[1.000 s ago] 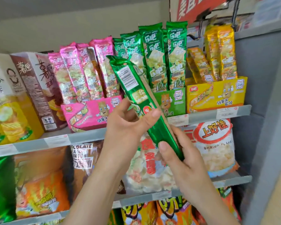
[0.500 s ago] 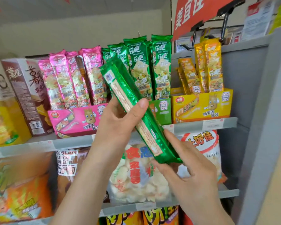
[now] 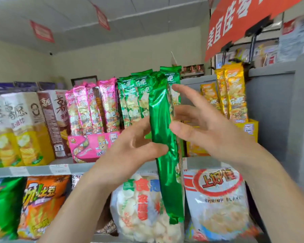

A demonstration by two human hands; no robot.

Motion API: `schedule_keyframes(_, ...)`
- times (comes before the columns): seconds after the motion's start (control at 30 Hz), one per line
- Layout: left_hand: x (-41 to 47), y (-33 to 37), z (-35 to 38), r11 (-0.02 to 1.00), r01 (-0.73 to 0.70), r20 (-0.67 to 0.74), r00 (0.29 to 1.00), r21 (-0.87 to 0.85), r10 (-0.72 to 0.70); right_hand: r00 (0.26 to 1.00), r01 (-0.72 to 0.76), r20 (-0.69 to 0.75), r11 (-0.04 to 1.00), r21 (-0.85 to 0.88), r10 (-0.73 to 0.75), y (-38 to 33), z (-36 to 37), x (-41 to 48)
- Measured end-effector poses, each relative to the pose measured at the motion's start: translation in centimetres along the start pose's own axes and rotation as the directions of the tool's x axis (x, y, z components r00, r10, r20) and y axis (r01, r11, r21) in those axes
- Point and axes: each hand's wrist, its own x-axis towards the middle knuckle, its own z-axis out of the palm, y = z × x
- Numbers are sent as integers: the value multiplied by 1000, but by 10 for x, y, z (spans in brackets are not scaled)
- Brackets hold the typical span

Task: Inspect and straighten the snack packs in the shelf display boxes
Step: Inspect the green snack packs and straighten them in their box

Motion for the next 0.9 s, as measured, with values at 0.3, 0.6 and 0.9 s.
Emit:
schedule_keyframes(0.3, 47, 48, -25, 931, -119, 24, 993, 345, 118, 980, 189, -57, 982, -13, -190, -33, -16, 60)
schedule_keyframes(0.6, 114, 82, -76, 470, -191, 99, 972, 862, 213, 821, 328, -456, 938, -116, -343, -83, -52, 134)
schedule_keyframes(0.9, 150, 70, -100, 295, -55, 176, 899, 954, -402, 620, 352, -681, 914, -200, -388, -95, -66, 203)
